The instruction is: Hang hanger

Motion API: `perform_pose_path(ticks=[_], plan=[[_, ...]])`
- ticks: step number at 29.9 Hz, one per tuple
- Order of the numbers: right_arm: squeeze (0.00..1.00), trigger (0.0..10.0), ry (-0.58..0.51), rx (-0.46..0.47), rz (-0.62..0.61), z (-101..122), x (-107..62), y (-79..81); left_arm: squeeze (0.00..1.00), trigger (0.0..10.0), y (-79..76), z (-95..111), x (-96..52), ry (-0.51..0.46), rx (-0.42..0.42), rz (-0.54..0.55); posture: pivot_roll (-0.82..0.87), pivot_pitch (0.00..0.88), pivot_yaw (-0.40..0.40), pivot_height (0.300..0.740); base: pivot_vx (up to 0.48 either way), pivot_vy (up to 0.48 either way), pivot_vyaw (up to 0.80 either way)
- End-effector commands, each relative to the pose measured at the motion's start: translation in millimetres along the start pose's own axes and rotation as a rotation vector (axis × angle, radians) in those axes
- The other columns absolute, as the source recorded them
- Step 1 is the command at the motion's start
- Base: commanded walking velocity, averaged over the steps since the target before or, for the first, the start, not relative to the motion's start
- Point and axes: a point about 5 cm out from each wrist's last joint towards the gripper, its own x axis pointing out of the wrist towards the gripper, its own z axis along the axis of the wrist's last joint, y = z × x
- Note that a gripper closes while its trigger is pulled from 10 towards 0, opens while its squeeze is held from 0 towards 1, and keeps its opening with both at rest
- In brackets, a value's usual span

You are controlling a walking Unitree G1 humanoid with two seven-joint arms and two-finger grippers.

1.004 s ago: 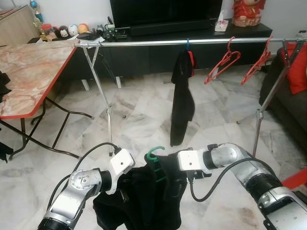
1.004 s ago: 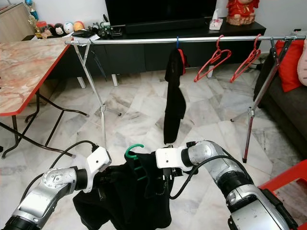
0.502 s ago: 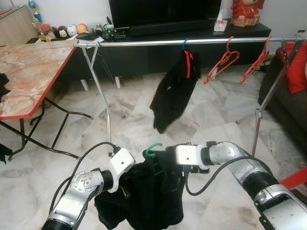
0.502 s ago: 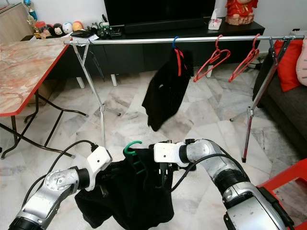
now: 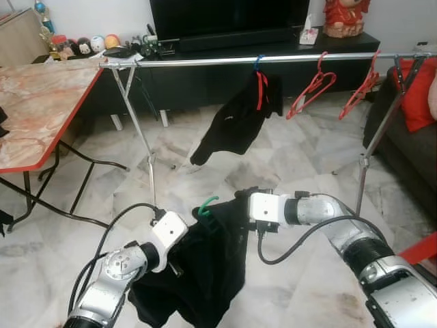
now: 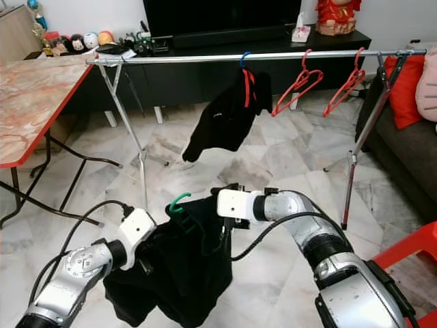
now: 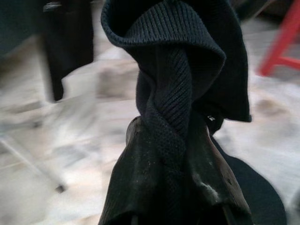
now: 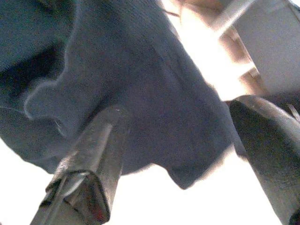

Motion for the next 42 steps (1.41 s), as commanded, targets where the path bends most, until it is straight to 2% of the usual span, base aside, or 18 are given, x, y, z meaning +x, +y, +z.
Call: perform_pose_path(ticks=[1, 2, 3, 4, 6, 7, 8, 11, 16, 19, 21, 22, 24, 25, 26, 32, 35, 42], plan=[[0.0, 10.0, 0.055, 0.136, -0.111, -14, 0.5, 4.1, 0.0, 0.0, 11.3, -7, -5.9, 0.013, 0.01, 0.133, -0.16, 0.0, 0.068, 0.74, 0.0, 0.0, 0.0], [0.0, 10.0, 0.072, 0.199, -0.15, -20, 0.5, 7.5, 0.0, 1.0, 13.6, -9, -7.0, 0.02, 0.004, 0.181, -0.16, 0.0, 0.07, 0.74, 0.0, 0.0, 0.0], [0.0, 10.0, 0.072, 0.199, -0.15, -20, 0.5, 7.5, 0.0, 1.0, 13.6, -9, -7.0, 0.02, 0.004, 0.181, -0.16, 0.0, 0.07, 0.74, 0.0, 0.0, 0.0], [0.0, 10.0, 0.089, 0.271, -0.192, -27, 0.5, 13.4, 0.0, 4.3, 15.9, -12, -8.7, 0.021, -0.012, 0.232, -0.16, 0.0, 0.071, 0.74, 0.0, 0.0, 0.0], [0.0, 10.0, 0.099, 0.311, -0.215, -31, 0.5, 17.3, 0.0, 4.3, 17.1, -13, -9.8, 0.02, -0.023, 0.261, -0.16, 0.0, 0.071, 0.74, 0.0, 0.0, 0.0], [0.0, 10.0, 0.146, 0.4, -0.266, -43, 0.8, 31.2, 0.0, 9.5, 17.3, -16, -12.0, 0.016, -0.054, 0.299, -0.16, 0.0, 0.076, 0.74, 0.0, 0.0, 0.0], [0.0, 10.0, 0.188, 0.427, -0.306, -50, 0.2, 37.7, 0.0, 10.0, 15.7, -18, -12.6, 0.021, -0.052, 0.301, -0.16, 0.0, 0.078, 0.74, 0.0, 0.0, 0.0], [0.0, 10.0, 0.273, 0.531, -0.397, -64, -1.4, 54.7, 0.0, 10.0, 12.9, -22, -13.2, 0.022, -0.081, 0.318, -0.17, 0.0, 0.083, 0.74, 0.0, 0.0, 0.0], [0.0, 10.0, 0.286, 0.537, -0.416, -64, -0.3, 55.4, 0.0, 10.0, 12.4, -23, -12.0, 0.018, -0.077, 0.336, -0.17, 0.0, 0.083, 0.74, 0.0, 0.0, 0.0], [0.0, 10.0, 0.33, 0.617, -0.438, -70, 0.5, 68.8, 0.0, 10.0, 13.2, -21, -11.9, -0.001, -0.092, 0.369, -0.16, 0.0, 0.083, 0.74, 0.0, 0.0, 0.0], [0.0, 10.0, 0.401, 0.827, -0.482, -80, 1.5, 98.5, 0.0, 10.0, 19.0, -19, -15.7, -0.032, -0.128, 0.453, -0.16, 0.0, 0.086, 0.74, 0.0, 0.0, 0.0], [0.0, 10.0, 0.401, 0.827, -0.482, -80, 1.5, 98.5, 0.0, 10.0, 19.0, -19, -15.7, -0.032, -0.128, 0.453, -0.16, 0.0, 0.086, 0.74, 0.0, 0.0, 0.0], [0.0, 10.0, 0.516, 1.035, -0.538, -97, -8.2, 137.8, 0.0, 10.0, 18.6, -17, -17.5, -0.058, -0.167, 0.489, -0.15, 0.0, 0.085, 0.74, 0.0, 0.0, 0.0], [0.0, 10.0, 0.516, 1.035, -0.538, -97, -8.2, 137.8, 0.0, 10.0, 18.6, -17, -17.5, -0.058, -0.167, 0.489, -0.15, 0.0, 0.085, 0.74, 0.0, 0.0, 0.0], [0.0, 10.0, 0.553, 1.08, -0.549, -102, -12.7, 149.4, 0.0, 10.0, 18.4, -16, -17.8, -0.063, -0.181, 0.498, -0.14, 0.0, 0.084, 0.74, 0.0, 0.0, 0.0], [0.0, 10.0, 0.645, 1.07, -0.486, -114, -27.2, 180.6, 0.0, 10.0, 17.4, -17, -25.6, -0.076, -0.211, 0.568, -0.16, 0.0, 0.091, 0.74, 0.0, 0.0, 0.0], [0.0, 10.0, 0.666, 1.121, -0.486, -119, -34.0, 193.3, 0.0, 10.0, 15.7, -25, -44.2, -0.063, -0.188, 0.6, -0.16, 0.0, 0.092, 0.74, 0.0, 0.0, 0.0], [0.0, 10.0, 0.703, 1.11, -0.455, -124, -42.0, 205.8, 0.0, 10.0, 22.5, -32, -65.4, -0.035, -0.15, 0.638, -0.15, 0.0, 0.094, 0.74, 0.181, 0.0, 0.0]])
